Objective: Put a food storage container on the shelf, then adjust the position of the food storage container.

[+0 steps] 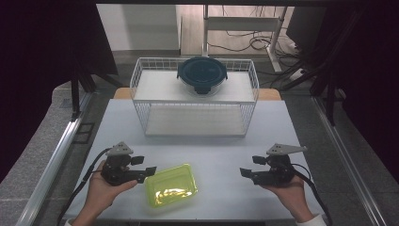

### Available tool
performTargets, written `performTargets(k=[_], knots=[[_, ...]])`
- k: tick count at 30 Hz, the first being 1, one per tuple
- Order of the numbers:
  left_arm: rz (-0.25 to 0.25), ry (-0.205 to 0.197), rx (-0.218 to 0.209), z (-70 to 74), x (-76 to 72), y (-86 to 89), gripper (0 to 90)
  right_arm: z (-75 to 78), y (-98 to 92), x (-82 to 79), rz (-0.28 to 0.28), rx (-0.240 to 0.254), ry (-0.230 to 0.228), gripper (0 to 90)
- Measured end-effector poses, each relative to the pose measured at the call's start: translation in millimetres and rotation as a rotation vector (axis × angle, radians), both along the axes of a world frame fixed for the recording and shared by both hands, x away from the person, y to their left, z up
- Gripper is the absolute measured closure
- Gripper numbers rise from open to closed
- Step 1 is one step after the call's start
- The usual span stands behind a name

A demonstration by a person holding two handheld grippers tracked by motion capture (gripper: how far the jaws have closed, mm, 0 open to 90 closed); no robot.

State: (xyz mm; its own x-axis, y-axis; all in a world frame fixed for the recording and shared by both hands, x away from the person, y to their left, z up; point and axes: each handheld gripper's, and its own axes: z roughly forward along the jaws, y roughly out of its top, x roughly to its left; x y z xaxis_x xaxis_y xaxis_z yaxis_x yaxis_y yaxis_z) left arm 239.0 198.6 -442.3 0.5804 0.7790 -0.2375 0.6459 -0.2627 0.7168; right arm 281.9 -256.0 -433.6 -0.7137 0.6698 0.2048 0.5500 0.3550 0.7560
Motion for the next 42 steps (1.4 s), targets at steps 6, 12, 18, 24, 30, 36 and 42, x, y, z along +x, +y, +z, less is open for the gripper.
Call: performTargets(k=[6, 12, 18, 24, 30, 36, 42], knots=[[0.005, 0.001, -0.003, 2.3, -0.7, -0.6, 33.8, 0.5, -1.2, 0.7, -0.001, 0.0, 0.001, 25.8], [0.009, 0.005, 0.048, 2.0, -12.1, 2.4, 44.2, 0.1, -5.8, -2.7, -0.02, 0.006, 0.006, 25.7], [0.017, 0.024, 0.039, 2.1, -30.4, 16.8, 71.4, -3.4, -8.9, -3.5, -0.029, 0.002, 0.017, 25.5], [-0.009, 0.1, 0.106, -19.5, -39.8, 19.5, 86.5, -2.9, -9.0, -3.5, -0.027, 0.024, 0.043, 25.2], [-0.035, 0.197, 0.168, -45.8, -44.4, 15.8, 89.8, -4.8, -7.5, -3.1, -0.026, 0.009, 0.048, 25.1], [-0.062, 0.238, 0.189, -58.5, -42.6, 8.1, 90.0, -5.5, -7.0, -2.9, -0.028, 0.004, 0.054, 25.0], [-0.075, 0.256, 0.185, -62.6, -38.5, 4.3, 90.0, -5.0, -7.7, -2.8, -0.035, 0.005, 0.051, 25.0]])
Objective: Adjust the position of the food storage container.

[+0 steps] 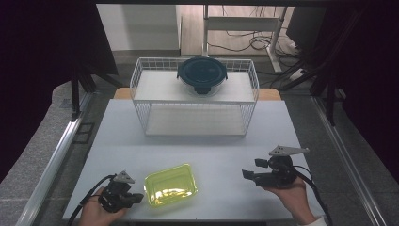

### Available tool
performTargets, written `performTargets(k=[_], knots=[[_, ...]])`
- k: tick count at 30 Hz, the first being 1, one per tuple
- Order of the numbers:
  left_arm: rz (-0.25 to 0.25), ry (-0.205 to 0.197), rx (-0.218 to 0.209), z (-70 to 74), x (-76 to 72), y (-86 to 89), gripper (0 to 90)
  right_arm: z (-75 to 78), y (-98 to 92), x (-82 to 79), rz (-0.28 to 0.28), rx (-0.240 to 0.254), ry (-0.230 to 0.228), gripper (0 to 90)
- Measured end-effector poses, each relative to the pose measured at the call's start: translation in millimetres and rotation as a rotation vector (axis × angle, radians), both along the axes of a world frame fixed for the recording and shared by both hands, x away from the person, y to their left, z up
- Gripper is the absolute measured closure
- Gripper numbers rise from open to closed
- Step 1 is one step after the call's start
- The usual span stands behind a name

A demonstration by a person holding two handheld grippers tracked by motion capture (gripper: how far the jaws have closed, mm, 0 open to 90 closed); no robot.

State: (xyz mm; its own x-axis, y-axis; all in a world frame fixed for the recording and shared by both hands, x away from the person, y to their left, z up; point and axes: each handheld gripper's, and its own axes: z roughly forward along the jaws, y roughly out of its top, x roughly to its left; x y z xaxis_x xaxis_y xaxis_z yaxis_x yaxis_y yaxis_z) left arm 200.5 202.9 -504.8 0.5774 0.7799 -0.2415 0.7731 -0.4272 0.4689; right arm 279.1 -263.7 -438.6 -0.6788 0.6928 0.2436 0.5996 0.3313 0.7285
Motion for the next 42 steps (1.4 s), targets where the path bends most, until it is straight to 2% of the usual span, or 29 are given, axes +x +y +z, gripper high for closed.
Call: performTargets(k=[12, 17, 23, 34, 39, 42], knots=[[-0.027, 0.011, 0.01, -0.6, 20.1, -21.2, 90.0, -0.1, -2.3, -0.1, -0.015, 0.002, -0.004, 24.4], [-0.06, 0.01, 0.026, 1.3, 36.2, -35.7, 90.0, -1.9, -8.0, 2.1, -0.048, 0.035, 0.018, 24.4], [-0.086, 0.006, 0.032, 2.7, 57.0, -53.0, 90.0, -2.2, -10.2, 2.5, -0.053, 0.047, 0.021, 24.5], [-0.139, -0.003, 0.032, 1.8, 74.1, -81.8, 90.0, -2.6, -11.6, 2.2, -0.06, 0.053, 0.009, 24.7], [-0.143, -0.02, 0.017, 2.0, 76.7, -82.0, 90.0, -5.1, -10.9, 2.4, -0.063, 0.051, 0.014, 24.7], [-0.148, -0.024, 0.017, 0.9, 77.6, -81.0, 90.0, -5.0, -10.4, 0.9, -0.074, 0.062, -0.003, 25.2]])
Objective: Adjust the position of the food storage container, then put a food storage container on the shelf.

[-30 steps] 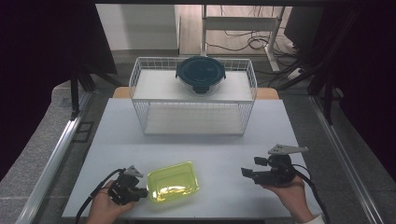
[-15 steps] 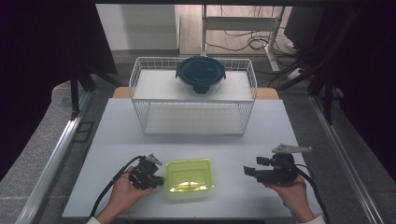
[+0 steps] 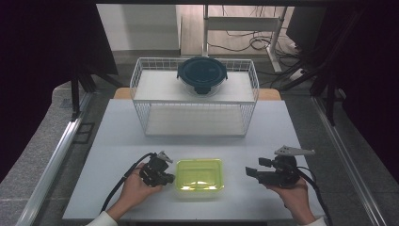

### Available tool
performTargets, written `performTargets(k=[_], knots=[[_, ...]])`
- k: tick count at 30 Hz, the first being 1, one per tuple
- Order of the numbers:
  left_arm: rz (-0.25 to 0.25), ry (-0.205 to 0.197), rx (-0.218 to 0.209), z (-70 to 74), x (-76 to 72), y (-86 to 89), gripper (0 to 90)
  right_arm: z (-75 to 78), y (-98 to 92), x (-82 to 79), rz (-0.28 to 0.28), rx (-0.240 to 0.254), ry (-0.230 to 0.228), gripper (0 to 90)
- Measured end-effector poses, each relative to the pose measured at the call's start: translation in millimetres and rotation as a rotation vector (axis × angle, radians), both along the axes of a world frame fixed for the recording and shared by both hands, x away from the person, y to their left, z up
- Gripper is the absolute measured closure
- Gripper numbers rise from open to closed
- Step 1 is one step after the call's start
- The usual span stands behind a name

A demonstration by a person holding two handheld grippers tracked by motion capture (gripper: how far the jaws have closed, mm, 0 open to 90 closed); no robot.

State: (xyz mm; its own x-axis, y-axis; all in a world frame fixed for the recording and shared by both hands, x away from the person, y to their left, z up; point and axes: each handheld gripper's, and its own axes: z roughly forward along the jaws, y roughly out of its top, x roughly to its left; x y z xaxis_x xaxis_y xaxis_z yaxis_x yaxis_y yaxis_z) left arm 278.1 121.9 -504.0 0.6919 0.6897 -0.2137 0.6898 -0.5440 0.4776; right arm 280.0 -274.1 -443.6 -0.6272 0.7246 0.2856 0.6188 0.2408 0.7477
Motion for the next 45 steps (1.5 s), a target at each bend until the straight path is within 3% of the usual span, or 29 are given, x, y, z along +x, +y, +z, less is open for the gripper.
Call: performTargets(k=[5, 7, 10, 12, 16, 18, 20, 23, 29, 32, 39, 45], knots=[[0.007, -0.005, -0.005, 1.9, -3.6, 6.8, 89.9, -0.6, 1.2, -1.7, -0.005, 0.016, -0.001, 25.3], [0.023, -0.02, -0.012, 2.2, -6.4, 12.9, 89.7, -1.2, 2.4, -3.6, 0.013, 0.011, -0.022, 26.9], [0.029, -0.04, -0.032, 3.0, -13.1, 22.1, 89.6, -1.3, 5.8, -7.7, 0.05, 0.059, -0.016, 27.1], [0.053, -0.063, -0.055, 5.9, -16.7, 26.7, 88.9, -3.2, 8.5, -8.7, 0.066, 0.081, 0.004, 25.1], [0.108, -0.114, -0.14, 16.5, -19.0, 36.2, 86.2, -11.0, 16.2, -10.2, 0.067, 0.034, 0.025, 19.0], [0.142, -0.152, -0.165, 19.6, -21.2, 39.1, 79.8, -14.4, 19.6, -10.5, 0.085, 0.031, 0.047, 17.6], [0.173, -0.164, -0.179, 20.4, -22.8, 40.1, 61.9, -17.9, 23.3, -10.7, 0.1, 0.041, 0.069, 17.1], [0.205, -0.15, -0.191, 18.9, -23.3, 39.5, 46.1, -21.8, 27.1, -9.9, 0.107, 0.05, 0.094, 16.6], [0.223, -0.12, -0.258, 18.2, -24.9, 40.6, 34.8, -25.1, 33.1, -6.0, 0.112, 0.072, 0.141, 16.3], [0.24, -0.083, -0.289, 15.7, -23.4, 43.9, 28.7, -24.9, 40.4, -6.2, 0.12, 0.02, 0.127, 16.3], [0.258, -0.042, -0.381, 17.3, -19.6, 45.7, 25.4, -24.4, 53.0, -5.4, 0.128, 0.0, 0.14, 17.6], [0.261, -0.014, -0.402, 14.8, -15.8, 43.2, 25.0, -24.4, 53.5, -2.7, 0.13, 0.008, 0.151, 23.7]])
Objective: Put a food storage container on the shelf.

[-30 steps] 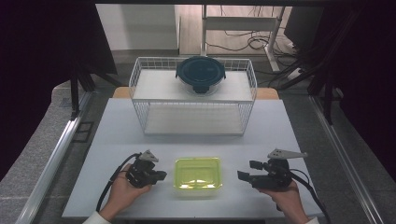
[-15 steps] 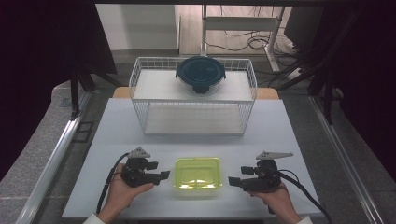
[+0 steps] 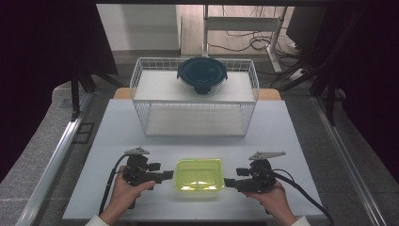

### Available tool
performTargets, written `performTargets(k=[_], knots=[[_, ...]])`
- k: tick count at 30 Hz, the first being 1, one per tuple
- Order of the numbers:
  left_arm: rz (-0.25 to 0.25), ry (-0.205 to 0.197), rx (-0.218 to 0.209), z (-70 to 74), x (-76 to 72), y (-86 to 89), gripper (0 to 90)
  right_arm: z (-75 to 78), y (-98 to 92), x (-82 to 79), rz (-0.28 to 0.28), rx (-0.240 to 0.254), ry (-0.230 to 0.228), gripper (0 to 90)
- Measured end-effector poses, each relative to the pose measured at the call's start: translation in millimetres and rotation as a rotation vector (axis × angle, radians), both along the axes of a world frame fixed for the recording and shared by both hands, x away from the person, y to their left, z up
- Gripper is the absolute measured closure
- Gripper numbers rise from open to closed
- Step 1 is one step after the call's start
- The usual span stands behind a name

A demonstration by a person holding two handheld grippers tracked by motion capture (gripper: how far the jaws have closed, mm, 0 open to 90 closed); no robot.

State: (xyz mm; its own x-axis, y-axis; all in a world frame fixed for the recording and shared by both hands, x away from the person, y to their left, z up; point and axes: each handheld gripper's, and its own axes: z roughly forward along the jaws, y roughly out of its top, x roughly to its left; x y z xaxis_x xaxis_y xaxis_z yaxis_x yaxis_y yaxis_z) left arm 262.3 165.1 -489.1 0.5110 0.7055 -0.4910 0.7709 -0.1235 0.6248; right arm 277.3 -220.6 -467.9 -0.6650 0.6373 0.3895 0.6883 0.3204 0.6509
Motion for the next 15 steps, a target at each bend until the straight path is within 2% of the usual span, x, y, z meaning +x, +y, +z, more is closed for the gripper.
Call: performTargets(k=[6, 8, 10, 13, 15], knots=[[0.004, 0.036, -0.031, -5.3, 8.1, -1.8, 25.5, -1.5, -0.2, 6.6, -0.037, 0.004, 0.002, 26.9], [-0.001, 0.057, -0.058, -8.6, 12.5, -3.7, 26.0, -3.3, 0.2, 10.9, -0.054, 0.009, 0.002, 28.0], [-0.008, 0.081, -0.08, -12.2, 16.7, -5.2, 28.0, -7.3, 2.3, 15.9, -0.063, 0.023, 0.027, 29.1], [-0.011, 0.109, -0.093, -16.3, 20.8, -6.7, 30.7, -15.6, 7.9, 22.1, -0.07, 0.045, 0.071, 30.7], [-0.018, 0.123, -0.107, -17.9, 21.5, -7.7, 32.4, -21.6, 11.7, 26.6, -0.071, 0.083, 0.118, 31.1]])
